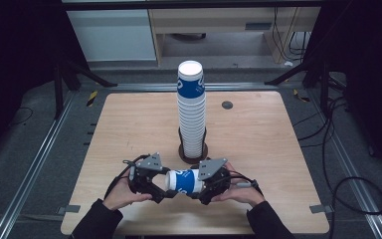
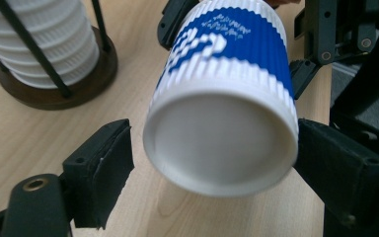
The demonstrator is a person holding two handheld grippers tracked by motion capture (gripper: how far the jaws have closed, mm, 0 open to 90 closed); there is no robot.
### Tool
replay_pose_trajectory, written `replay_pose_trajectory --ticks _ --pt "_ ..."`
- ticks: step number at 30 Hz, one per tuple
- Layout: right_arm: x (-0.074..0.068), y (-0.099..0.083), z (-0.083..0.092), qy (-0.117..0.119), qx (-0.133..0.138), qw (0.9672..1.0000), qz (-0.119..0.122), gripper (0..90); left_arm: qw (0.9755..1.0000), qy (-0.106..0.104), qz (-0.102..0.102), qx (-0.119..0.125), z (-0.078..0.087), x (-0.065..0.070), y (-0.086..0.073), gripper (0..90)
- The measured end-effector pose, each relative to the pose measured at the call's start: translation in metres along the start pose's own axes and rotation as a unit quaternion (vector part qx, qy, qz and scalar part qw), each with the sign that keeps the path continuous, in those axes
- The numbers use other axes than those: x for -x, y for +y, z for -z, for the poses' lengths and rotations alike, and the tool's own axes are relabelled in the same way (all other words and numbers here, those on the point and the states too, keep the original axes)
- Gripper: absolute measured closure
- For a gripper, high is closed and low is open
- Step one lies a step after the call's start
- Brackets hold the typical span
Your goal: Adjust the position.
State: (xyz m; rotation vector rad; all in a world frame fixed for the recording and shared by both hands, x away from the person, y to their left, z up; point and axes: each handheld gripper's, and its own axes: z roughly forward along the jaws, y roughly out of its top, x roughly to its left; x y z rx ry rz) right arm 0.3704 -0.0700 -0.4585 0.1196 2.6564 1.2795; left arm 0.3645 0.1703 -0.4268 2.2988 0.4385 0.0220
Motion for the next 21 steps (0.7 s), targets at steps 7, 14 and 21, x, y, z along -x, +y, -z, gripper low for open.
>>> replay_pose_trajectory --ticks 7,14,21 --pt "-0.006 0.002 -0.008 0.013 -0.019 0.9995 0.02 14.6 0.9993 -0.012 -0.012 -0.033 -0.011 0.003 -0.001 19.3" --pt "-0.008 0.002 -0.01 0.016 -0.024 0.9994 0.021 13.9 0.9988 -0.022 -0.015 -0.04 -0.012 0.004 -0.001 25.6" --pt "-0.004 0.003 -0.005 0.016 -0.007 0.9998 -0.003 8.6 0.9995 -0.015 -0.011 -0.025 -0.007 0.0 -0.003 25.8"
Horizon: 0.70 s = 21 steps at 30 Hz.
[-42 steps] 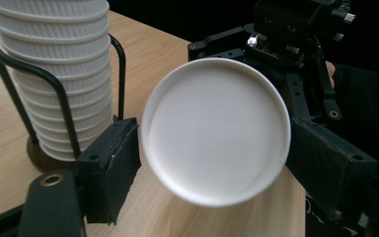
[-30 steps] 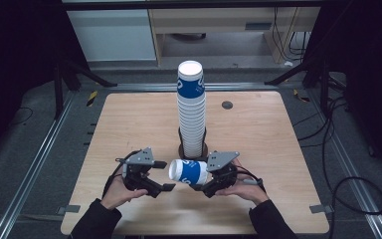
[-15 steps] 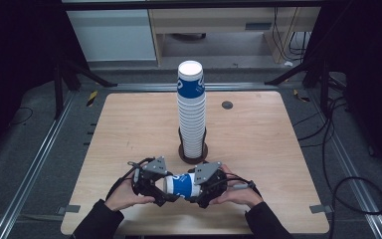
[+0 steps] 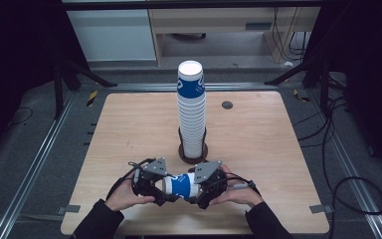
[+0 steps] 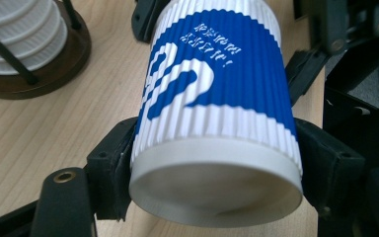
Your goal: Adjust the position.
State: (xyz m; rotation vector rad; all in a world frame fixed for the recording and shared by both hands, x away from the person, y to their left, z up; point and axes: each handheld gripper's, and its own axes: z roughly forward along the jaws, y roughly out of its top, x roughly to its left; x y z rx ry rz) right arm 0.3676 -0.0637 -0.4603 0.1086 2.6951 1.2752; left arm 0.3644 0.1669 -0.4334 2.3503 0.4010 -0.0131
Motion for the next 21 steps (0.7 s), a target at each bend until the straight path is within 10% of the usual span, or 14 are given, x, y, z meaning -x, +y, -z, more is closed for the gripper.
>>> replay_pose_trajectory --ticks 8,21 --pt "0.012 -0.001 0.026 -0.022 0.061 0.9971 -0.039 7.8 0.9987 0.018 0.018 0.044 0.02 -0.012 -0.007 25.8" --pt "0.023 -0.005 0.048 -0.004 0.159 0.9819 -0.104 7.9 0.9867 0.0 0.027 0.16 0.04 -0.009 -0.005 25.8"
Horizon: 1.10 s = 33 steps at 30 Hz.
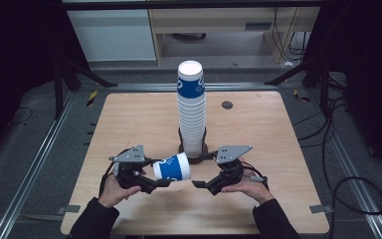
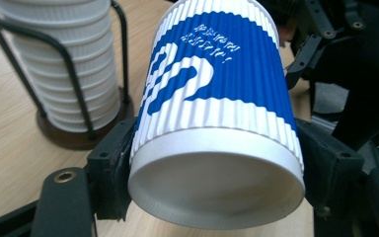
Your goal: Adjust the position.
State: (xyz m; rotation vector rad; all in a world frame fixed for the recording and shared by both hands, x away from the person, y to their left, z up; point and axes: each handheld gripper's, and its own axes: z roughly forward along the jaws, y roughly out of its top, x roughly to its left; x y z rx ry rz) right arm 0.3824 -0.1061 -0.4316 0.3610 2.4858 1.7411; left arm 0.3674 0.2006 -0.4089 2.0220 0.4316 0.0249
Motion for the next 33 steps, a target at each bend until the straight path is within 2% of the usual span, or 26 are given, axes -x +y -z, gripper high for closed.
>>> replay_pose_trajectory --ticks 4,10,17,25,31,33 --pt "-0.002 0.001 -0.003 0.026 0.019 0.9995 -0.008 8.0 0.9999 -0.013 -0.006 -0.003 -0.007 0.005 0.001 25.8" --pt "-0.006 -0.001 -0.011 0.045 0.009 0.9989 -0.007 7.9 0.9992 -0.034 -0.017 -0.012 -0.017 0.012 0.001 25.9" --pt "-0.009 -0.003 -0.016 0.074 0.01 0.9971 -0.01 11.3 0.9985 -0.044 -0.022 -0.021 -0.021 0.015 0.0 25.9" --pt "-0.008 -0.004 -0.016 0.08 0.008 0.9968 -0.01 13.4 0.9984 -0.048 -0.02 -0.021 -0.021 0.013 0.0 26.0" --pt "-0.008 -0.003 -0.013 0.075 0.006 0.9971 -0.006 16.4 0.999 -0.03 -0.019 -0.026 -0.021 0.012 0.0 22.5" --pt "-0.007 -0.003 -0.011 0.071 0.004 0.9974 -0.007 16.9 0.999 -0.03 -0.018 -0.026 -0.021 0.012 0.0 22.7"
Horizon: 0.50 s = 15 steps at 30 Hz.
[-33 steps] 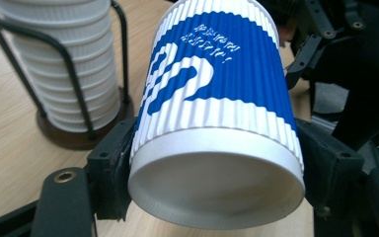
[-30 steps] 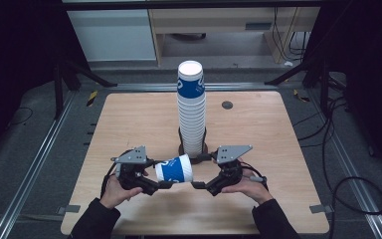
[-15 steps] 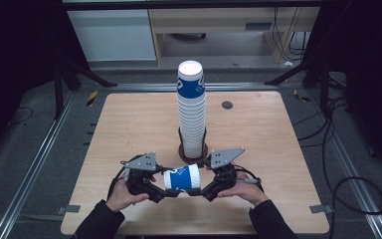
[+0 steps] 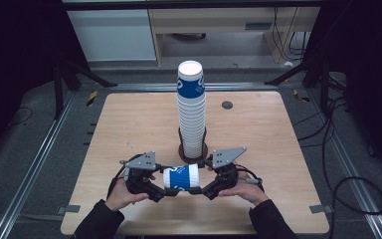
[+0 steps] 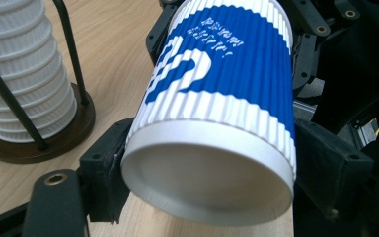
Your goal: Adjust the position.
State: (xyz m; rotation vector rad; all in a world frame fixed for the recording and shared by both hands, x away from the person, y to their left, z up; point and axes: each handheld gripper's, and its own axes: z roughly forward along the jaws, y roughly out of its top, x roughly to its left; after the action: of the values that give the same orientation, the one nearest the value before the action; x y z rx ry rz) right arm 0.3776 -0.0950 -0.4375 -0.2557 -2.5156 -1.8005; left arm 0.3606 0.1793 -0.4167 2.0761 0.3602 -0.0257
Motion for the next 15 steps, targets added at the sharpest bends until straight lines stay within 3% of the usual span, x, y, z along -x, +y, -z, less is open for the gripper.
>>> replay_pose_trajectory --ticks 8,13,15 --pt "0.0 0.002 0.007 -0.013 -0.001 0.9999 0.007 17.4 0.9999 0.014 0.004 0.003 0.007 -0.004 0.0 21.0" --pt "0.001 0.006 0.016 -0.03 -0.008 0.9994 0.012 17.3 0.9991 0.036 -0.008 -0.022 0.011 -0.004 0.0 16.1" --pt "0.002 0.006 0.018 -0.041 -0.028 0.9986 0.016 17.3 0.9984 0.04 -0.01 -0.038 0.01 -0.005 -0.001 15.6"
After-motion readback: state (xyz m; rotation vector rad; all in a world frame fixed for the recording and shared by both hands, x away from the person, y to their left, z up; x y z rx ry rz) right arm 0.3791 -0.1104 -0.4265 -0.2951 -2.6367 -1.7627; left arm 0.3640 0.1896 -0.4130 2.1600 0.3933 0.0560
